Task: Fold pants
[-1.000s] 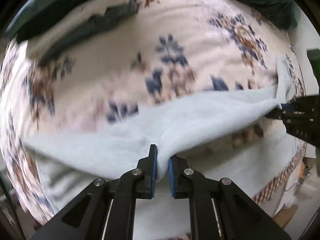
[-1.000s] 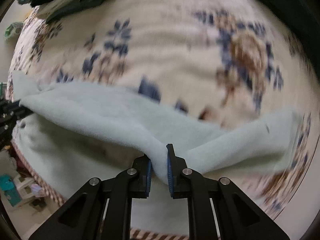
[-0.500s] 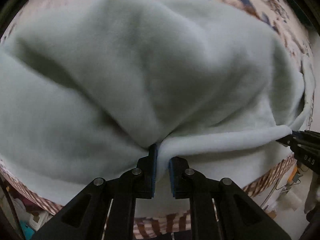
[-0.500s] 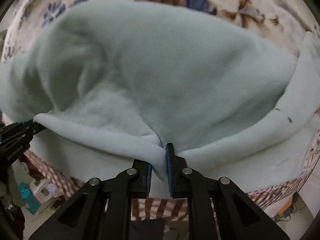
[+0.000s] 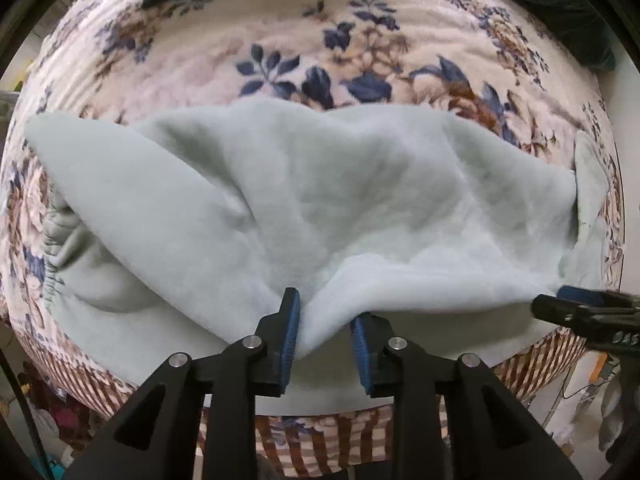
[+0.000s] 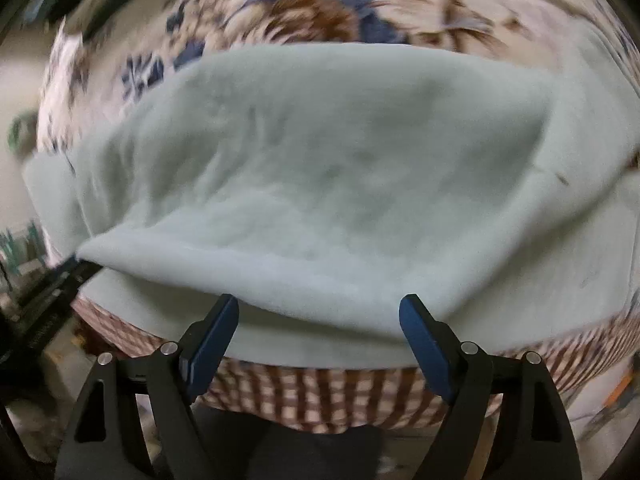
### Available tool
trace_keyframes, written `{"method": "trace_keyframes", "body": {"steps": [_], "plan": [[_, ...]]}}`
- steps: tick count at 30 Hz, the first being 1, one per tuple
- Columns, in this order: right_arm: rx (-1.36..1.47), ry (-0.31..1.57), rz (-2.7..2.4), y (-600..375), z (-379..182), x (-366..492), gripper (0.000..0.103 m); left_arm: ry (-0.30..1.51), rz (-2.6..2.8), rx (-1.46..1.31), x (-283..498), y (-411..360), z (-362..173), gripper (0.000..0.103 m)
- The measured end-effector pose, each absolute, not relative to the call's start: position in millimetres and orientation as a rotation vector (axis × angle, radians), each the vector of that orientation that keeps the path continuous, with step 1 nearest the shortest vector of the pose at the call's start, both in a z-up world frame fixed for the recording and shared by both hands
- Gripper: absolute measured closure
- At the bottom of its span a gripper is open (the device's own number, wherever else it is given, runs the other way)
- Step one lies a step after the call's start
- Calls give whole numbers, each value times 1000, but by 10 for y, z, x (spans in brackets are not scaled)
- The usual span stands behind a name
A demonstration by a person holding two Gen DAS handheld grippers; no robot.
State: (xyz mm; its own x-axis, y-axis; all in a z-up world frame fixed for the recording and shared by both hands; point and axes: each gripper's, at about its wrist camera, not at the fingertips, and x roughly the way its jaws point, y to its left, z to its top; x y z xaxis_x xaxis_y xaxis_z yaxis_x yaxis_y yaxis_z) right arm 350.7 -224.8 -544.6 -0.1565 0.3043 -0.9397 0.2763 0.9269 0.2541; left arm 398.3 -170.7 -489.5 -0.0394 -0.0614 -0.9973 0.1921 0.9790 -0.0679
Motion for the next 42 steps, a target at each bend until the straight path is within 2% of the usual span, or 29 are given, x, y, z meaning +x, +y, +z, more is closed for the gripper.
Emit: {"method": "trace_keyframes", "body": {"steps": [6,10,14,15,16,17,18,19,20,21,23,24,27,28,30,32,33,34,38,42], "plan": [[800,1557,-294,-3110,-5231,3239,18,1547,-217,8,3973,-1651,-4757,78],[760,1489,-518,-3696,-5371,3337,18,1546,-184,27,3914,-1659,-4792,75],[685,1508,-577,-3998,-5564,3706,19,1563,-166,58,3751,-1620,-4915,72],[670,1523,-573,-4012,-5619,3752,24,1564,-168,58,3723,-1611,-4919,71],[630,1550,-589,-4010,-5684,3764,60,1563,-168,58,3696,-1598,-4918,70],[618,1544,-617,-4025,-5678,3711,82,1561,-169,52,3679,-1591,-4903,70],[633,1522,-623,-4048,-5638,3616,93,1541,-170,34,3676,-1582,-4864,67],[672,1483,-636,-4090,-5563,3465,94,1524,-172,22,3680,-1580,-4835,64],[711,1441,-665,-4141,-5476,3288,94,1500,-176,5,3692,-1579,-4804,62],[739,1414,-692,-4194,-5414,3101,94,1473,-181,-13,3719,-1585,-4781,53],[837,1371,-749,-4312,-5352,2628,94,1445,-193,-30,3771,-1610,-4778,23],[901,1380,-768,-4334,-5422,2370,94,1439,-196,-51,3809,-1617,-4797,3],[1072,1413,-761,-4403,-5760,1955,92,1437,-164,-108,3875,-1552,-4852,3],[1155,1440,-743,-4385,-5914,1863,85,1446,-151,-113,3878,-1531,-4864,3],[1233,1438,-706,-4337,-6013,1779,80,1475,-124,-182,3863,-1403,-4848,3],[1217,1412,-661,-4244,-5945,1767,59,1458,-82,-239,3849,-1210,-4701,3],[1201,1396,-632,-4189,-5886,1762,42,1440,-64,-259,3852,-1119,-4629,3],[1200,1382,-611,-4189,-5857,1788,35,1413,-38,-280,3869,-994,-4543,3],[1235,1385,-588,-3983,-5825,1759,35,1332,130,-387,4148,-342,-4361,3],[1254,1366,-614,-3959,-5882,1897,35,1304,247,-475,4536,177,-4493,3]]}}
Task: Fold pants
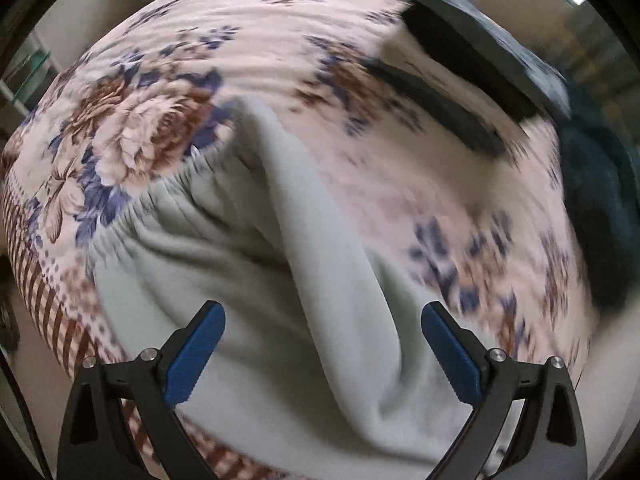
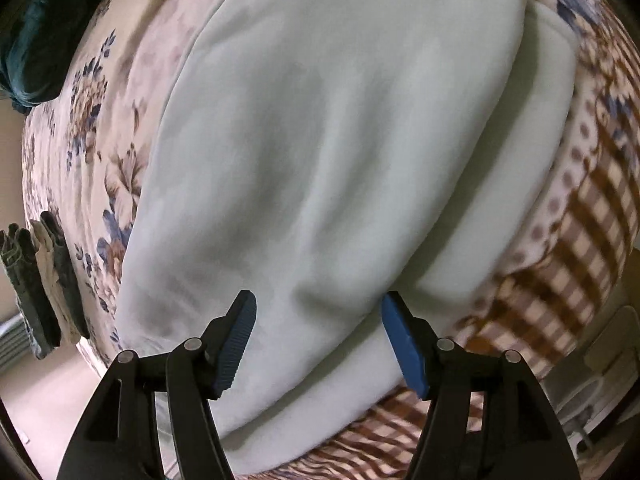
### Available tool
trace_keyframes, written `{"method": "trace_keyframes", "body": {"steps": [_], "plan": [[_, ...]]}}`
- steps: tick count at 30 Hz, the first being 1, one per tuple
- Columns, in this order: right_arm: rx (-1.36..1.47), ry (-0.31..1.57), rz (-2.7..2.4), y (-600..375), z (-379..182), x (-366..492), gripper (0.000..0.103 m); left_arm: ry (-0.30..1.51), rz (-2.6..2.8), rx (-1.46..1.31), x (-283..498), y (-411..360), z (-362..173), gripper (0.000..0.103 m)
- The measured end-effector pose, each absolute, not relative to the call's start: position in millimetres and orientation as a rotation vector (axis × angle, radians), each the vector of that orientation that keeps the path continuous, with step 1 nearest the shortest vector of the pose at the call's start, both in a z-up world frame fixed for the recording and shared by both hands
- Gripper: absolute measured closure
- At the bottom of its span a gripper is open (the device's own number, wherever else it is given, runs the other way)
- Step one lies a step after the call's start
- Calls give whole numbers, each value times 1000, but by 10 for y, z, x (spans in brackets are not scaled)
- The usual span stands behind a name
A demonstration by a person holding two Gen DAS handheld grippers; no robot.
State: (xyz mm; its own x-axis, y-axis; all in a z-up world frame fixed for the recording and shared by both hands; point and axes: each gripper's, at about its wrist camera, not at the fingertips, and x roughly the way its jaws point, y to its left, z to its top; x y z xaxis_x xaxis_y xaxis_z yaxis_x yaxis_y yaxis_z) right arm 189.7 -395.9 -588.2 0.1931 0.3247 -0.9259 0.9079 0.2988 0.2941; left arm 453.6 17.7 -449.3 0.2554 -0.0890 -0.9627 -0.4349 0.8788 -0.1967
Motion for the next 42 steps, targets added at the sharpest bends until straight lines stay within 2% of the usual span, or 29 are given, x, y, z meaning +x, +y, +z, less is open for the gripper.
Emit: {"method": "trace_keyframes", "body": {"steps": [6,7,8,9,13,18,23,27,29,33,38,39,40,41,42], "plan": [[1183,1392,-676,-3533,-5941,2340,35,1382,247,-571,5071,526,-4961,3],[1174,1396,-684,-3463,-5943,2393,35,1376,225,-585,5139,561,-5028,27],[1162,1404,-692,-3373,-5953,2464,35,1361,206,-589,5173,587,-5062,55],[1147,1412,-697,-3299,-5948,2503,35,1359,179,-599,5188,600,-5085,97],[1092,1440,-677,-3008,-5903,2560,35,1303,128,-467,4931,621,-4868,96],[1052,1484,-668,-2739,-5904,2515,35,1313,175,-430,4029,998,-4720,96],[982,1538,-662,-2493,-6000,2546,35,1457,270,-547,3324,1323,-5321,95],[967,1551,-639,-2358,-6080,2599,35,1429,262,-622,3295,1367,-5475,92],[973,1528,-626,-2325,-6063,2608,35,1401,230,-668,3319,1399,-5389,83],[1037,1404,-609,-2497,-5896,2253,35,1354,207,-698,3288,1491,-5289,36],[1155,1328,-626,-2613,-6124,2147,36,1366,228,-680,3347,1458,-5473,33],[1190,1286,-621,-2635,-6142,2131,45,1364,242,-680,3358,1442,-5505,33],[1201,1247,-608,-2640,-6138,2133,74,1360,251,-677,3369,1433,-5529,33],[1197,1220,-591,-2635,-6111,2146,89,1354,265,-664,3378,1433,-5528,33],[1184,1214,-589,-2639,-6086,2140,93,1336,279,-653,3383,1438,-5506,47]]}}
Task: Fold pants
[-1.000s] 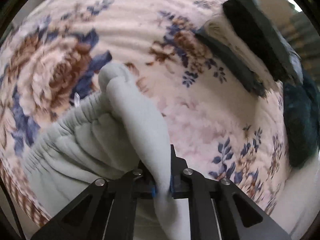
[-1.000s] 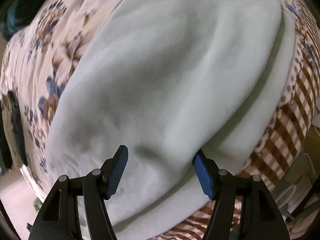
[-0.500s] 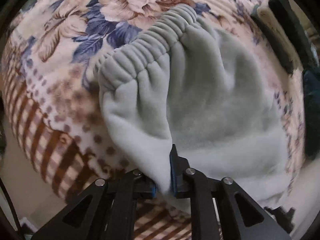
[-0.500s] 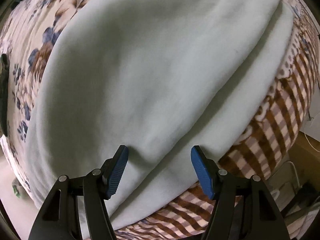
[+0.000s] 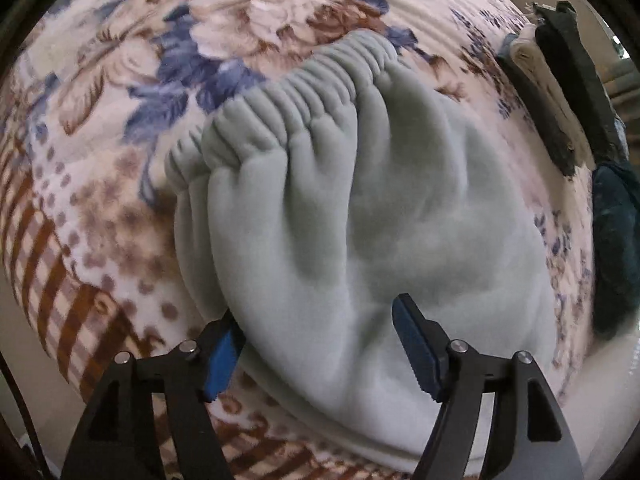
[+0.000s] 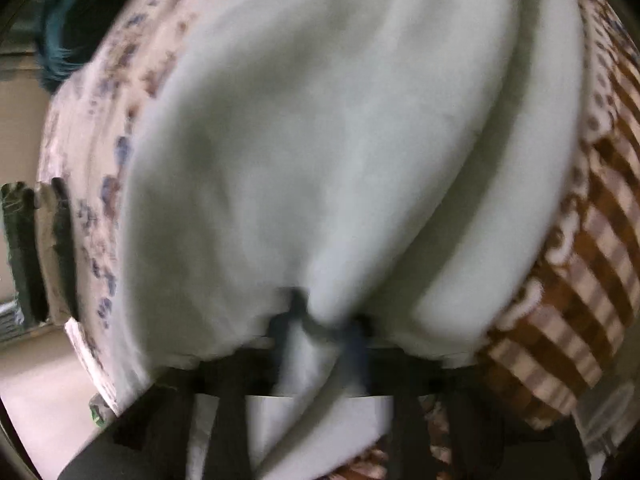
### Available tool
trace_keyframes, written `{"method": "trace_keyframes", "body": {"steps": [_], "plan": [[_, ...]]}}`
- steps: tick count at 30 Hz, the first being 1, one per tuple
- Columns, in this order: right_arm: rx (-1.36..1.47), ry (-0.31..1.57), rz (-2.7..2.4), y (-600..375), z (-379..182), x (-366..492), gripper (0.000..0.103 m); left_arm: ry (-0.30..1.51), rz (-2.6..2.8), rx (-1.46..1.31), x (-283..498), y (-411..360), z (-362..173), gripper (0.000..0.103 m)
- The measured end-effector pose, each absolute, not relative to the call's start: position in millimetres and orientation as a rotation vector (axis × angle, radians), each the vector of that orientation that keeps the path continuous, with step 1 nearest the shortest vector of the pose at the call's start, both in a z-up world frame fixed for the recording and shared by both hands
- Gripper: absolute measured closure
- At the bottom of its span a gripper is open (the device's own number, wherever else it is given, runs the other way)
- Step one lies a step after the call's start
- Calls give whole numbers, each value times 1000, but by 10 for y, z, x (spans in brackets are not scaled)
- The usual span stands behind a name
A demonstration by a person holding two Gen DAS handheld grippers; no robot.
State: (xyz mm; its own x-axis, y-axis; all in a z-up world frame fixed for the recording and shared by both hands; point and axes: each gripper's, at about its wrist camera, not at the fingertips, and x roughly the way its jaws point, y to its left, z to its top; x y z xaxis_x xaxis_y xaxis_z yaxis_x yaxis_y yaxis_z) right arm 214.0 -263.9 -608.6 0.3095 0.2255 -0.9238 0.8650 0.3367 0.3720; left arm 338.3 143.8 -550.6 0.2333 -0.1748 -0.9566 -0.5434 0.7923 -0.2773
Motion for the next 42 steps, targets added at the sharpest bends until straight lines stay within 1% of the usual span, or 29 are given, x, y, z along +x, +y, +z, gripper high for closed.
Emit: {"method": "trace_keyframes", "body": {"steps": [1,2,4,6,8,11,15,16,17,18,19,21,23,24,25,26,27,28,31,33,36,37,38,39,42], "plan": [[1175,1196,-580,-2627,-6030,2127,94,1316,291,-646,3386,1450,-5474,82],[1168,1180,-572,-2616,-5970,2099,95,1313,299,-634,3396,1458,-5458,85],[1144,1160,-560,-2619,-5805,1978,95,1304,311,-644,3382,1508,-5421,88],[1133,1155,-560,-2638,-5595,1797,95,1306,310,-612,3369,1493,-5375,89],[1106,1170,-561,-2581,-5500,1677,95,1315,309,-550,3363,1448,-5346,89],[1051,1237,-548,-2590,-5576,1552,95,1337,333,-531,3314,1484,-5403,89],[1081,1294,-579,-2687,-5820,1567,95,1368,348,-488,3229,1511,-5515,88],[1087,1300,-581,-2689,-5855,1576,95,1372,347,-475,3237,1495,-5532,85],[1091,1314,-576,-2696,-5907,1599,95,1379,341,-457,3250,1469,-5532,85],[1089,1338,-559,-2715,-5958,1640,92,1378,338,-435,3262,1431,-5494,83],[1091,1352,-536,-2735,-5997,1683,87,1377,341,-424,3268,1391,-5444,77],[1130,1357,-493,-2794,-6007,1711,85,1393,345,-382,3245,1243,-5295,72],[1156,1328,-459,-2894,-5911,1684,84,1390,316,-368,3180,1066,-5149,58],[1151,1318,-456,-2949,-5849,1657,77,1380,303,-353,3150,957,-5066,40],[1144,1295,-476,-3032,-5760,1605,69,1376,294,-338,3134,871,-5019,14],[1138,1257,-510,-3146,-5660,1535,66,1374,277,-313,3104,737,-4958,5],[1140,1228,-538,-3240,-5599,1486,62,1367,254,-287,3085,564,-4904,2],[1155,1172,-586,-3426,-5523,1398,61,1364,236,-279,3098,470,-4891,2],[1173,1095,-683,-3879,-5485,1266,61,1380,218,-259,3207,174,-5016,2],[1172,1085,-751,-4162,-5581,1240,61,1404,243,-297,3279,58,-5210,2],[1259,1104,-729,-4463,-5937,1293,61,1419,274,-347,3308,-61,-5335,2],[1281,1098,-704,-4512,-6019,1330,75,1420,276,-351,3313,-112,-5350,2],[1253,1085,-691,-4527,-5998,1355,92,1421,275,-344,3313,-161,-5347,2],[1217,1081,-679,-4516,-5933,1371,96,1421,275,-331,3318,-205,-5334,2],[1141,1015,-668,-4436,-5522,1231,96,1411,261,-310,3306,-307,-5266,2]]}}
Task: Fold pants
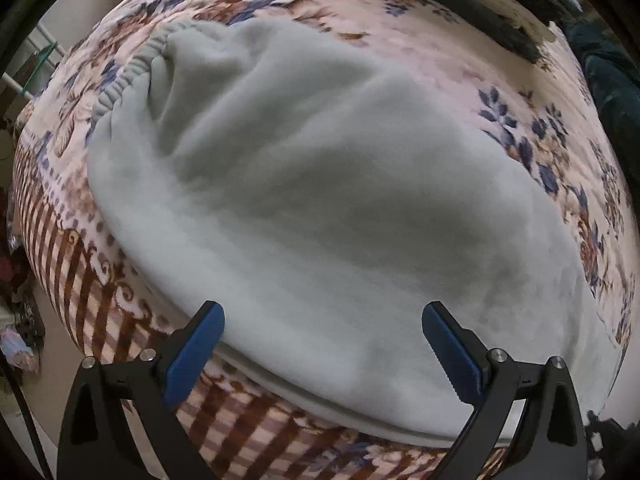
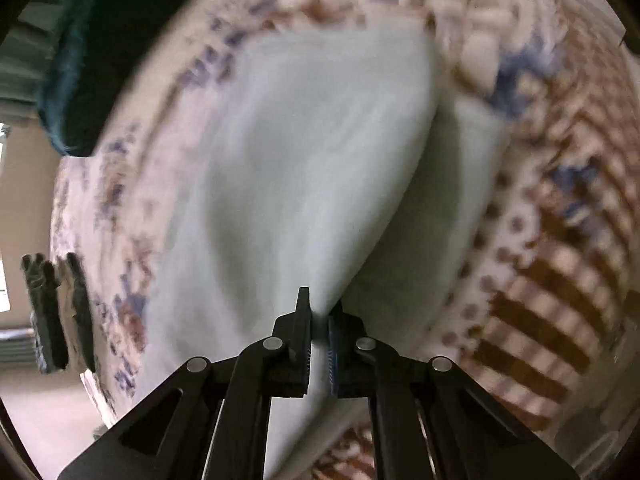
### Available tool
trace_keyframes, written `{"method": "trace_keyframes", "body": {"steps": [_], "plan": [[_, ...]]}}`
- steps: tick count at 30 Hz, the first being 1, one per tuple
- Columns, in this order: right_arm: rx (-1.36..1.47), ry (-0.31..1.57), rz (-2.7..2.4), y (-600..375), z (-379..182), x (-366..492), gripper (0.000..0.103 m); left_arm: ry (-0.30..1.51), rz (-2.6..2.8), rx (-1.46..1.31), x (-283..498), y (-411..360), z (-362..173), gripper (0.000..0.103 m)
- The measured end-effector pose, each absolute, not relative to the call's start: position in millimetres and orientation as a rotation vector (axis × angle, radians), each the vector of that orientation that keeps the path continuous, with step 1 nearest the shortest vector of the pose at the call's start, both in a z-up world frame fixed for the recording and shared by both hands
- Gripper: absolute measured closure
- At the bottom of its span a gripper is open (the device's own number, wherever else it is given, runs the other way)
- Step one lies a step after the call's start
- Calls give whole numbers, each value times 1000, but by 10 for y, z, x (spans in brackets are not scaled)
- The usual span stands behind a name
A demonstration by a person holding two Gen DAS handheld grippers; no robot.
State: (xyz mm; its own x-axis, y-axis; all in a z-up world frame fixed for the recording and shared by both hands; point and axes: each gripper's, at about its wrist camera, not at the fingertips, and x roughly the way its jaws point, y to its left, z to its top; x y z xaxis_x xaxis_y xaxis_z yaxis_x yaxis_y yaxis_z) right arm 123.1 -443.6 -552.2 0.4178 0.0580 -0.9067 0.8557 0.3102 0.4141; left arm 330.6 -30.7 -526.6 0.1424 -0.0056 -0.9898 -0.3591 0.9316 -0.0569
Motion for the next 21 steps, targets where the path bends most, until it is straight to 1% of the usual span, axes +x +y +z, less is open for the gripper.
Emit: {"method": "trace_keyframes", "body": {"steps": [1,3,7,9,13,15,17,18,19,21], "plan": [[1147,996,-663,-4437,-5440,1163,96,1409,259,-297,3297,-339,-5243,2],[1153,1016,-662,-4439,-5413,1050,96,1407,256,-286,3288,-354,-5237,2],[1211,1103,-668,-4484,-5804,1011,96,1423,281,-298,3267,-325,-5275,2],[1208,1108,-665,-4483,-5864,1048,95,1418,289,-309,3245,-321,-5258,2],[1216,1179,-613,-4428,-5957,1159,80,1418,300,-309,3237,-283,-5272,2],[1223,1178,-585,-4357,-5978,1205,76,1421,309,-315,3215,-219,-5288,2],[1243,1192,-581,-4304,-6095,1221,76,1421,326,-328,3205,-153,-5297,2],[1269,1187,-584,-4263,-6117,1244,91,1419,335,-337,3202,-116,-5292,2],[1290,1179,-569,-4228,-6083,1254,96,1416,345,-345,3197,-72,-5275,2],[1200,1162,-528,-4089,-5752,1311,96,1404,360,-357,3183,18,-5225,2]]}}
